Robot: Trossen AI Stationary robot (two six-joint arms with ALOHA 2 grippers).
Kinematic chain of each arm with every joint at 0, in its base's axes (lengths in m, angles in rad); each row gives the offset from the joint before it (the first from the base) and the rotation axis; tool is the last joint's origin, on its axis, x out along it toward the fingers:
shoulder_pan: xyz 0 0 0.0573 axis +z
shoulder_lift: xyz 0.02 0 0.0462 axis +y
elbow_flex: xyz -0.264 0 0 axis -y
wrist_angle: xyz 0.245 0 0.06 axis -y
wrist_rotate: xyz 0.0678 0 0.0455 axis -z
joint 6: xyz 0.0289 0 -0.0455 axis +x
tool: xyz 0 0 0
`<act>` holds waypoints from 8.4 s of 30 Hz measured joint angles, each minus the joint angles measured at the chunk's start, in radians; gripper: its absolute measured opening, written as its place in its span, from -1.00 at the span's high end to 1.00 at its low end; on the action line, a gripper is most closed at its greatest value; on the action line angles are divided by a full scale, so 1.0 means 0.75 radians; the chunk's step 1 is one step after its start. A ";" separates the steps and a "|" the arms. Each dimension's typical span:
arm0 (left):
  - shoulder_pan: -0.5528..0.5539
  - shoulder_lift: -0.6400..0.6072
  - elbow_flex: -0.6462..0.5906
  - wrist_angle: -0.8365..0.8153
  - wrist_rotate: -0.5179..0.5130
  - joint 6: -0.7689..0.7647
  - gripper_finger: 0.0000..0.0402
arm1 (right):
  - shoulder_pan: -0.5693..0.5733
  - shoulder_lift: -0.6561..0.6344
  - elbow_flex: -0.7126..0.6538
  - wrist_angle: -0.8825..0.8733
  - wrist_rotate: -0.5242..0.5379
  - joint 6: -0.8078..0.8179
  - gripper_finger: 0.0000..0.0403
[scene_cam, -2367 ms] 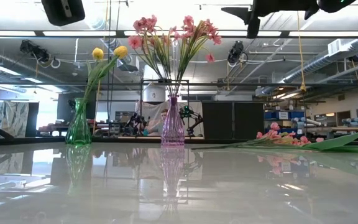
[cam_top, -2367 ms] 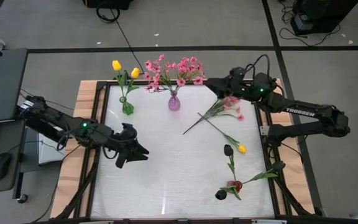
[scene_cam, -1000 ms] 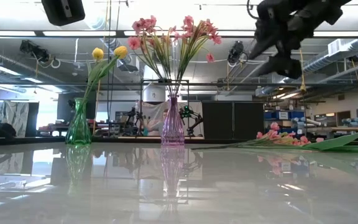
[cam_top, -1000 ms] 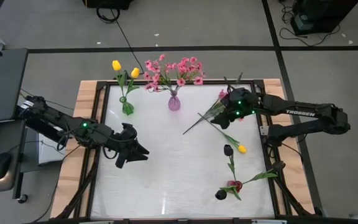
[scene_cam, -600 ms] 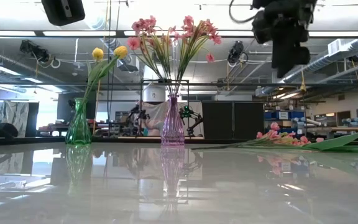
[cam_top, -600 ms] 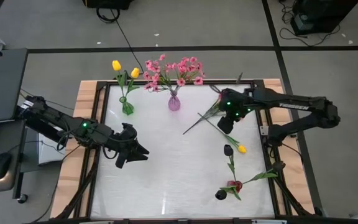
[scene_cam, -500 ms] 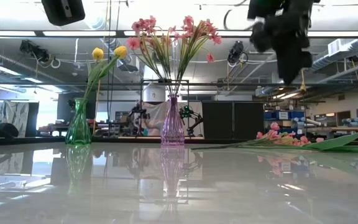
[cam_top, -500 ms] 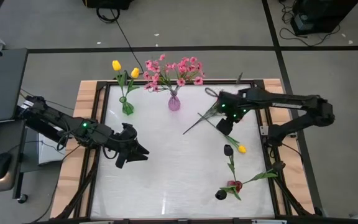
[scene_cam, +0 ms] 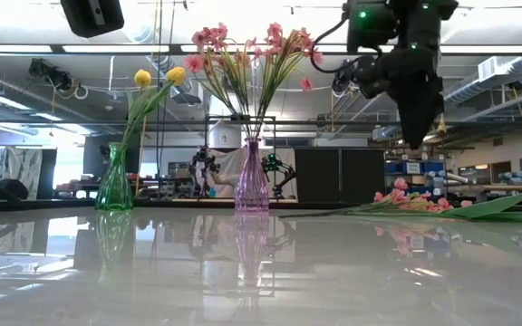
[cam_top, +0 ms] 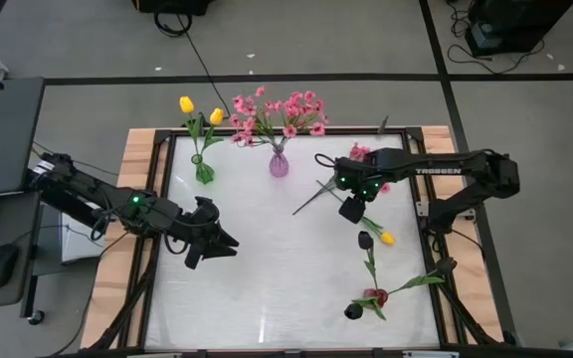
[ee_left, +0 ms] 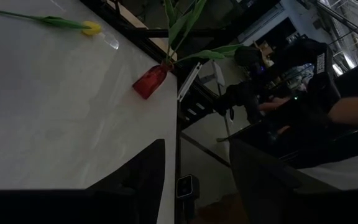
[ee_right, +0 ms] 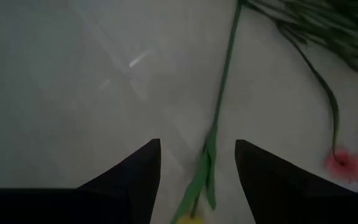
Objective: Sort flowers into vase by color
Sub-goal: Put the yellow flower into the green vase
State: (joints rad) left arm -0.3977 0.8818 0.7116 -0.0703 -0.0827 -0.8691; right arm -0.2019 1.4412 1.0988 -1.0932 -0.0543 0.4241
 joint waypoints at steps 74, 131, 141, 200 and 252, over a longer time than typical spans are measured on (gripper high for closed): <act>0.000 0.000 0.000 0.000 0.000 0.000 0.08 | 0.187 -0.026 -0.576 0.439 0.006 0.327 0.89; 0.011 -0.001 0.000 0.020 -0.008 0.000 0.08 | 0.199 -0.268 -0.021 -0.124 -0.401 0.104 0.92; 0.011 -0.001 0.000 0.020 -0.112 0.000 0.08 | 0.199 -0.268 -0.021 -0.113 -0.454 0.157 0.92; 0.012 -0.001 -0.001 0.184 -0.248 1.284 0.08 | 0.042 -0.267 -0.021 0.637 -1.110 0.884 0.92; 0.012 0.000 -0.001 0.264 -0.376 1.381 0.08 | -0.272 -0.566 -0.021 0.429 -1.424 1.173 0.92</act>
State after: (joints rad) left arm -0.3889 0.8818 0.7113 0.1279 -0.3645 0.1665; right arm -0.4060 1.0164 1.0832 -0.7714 -1.1222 1.3036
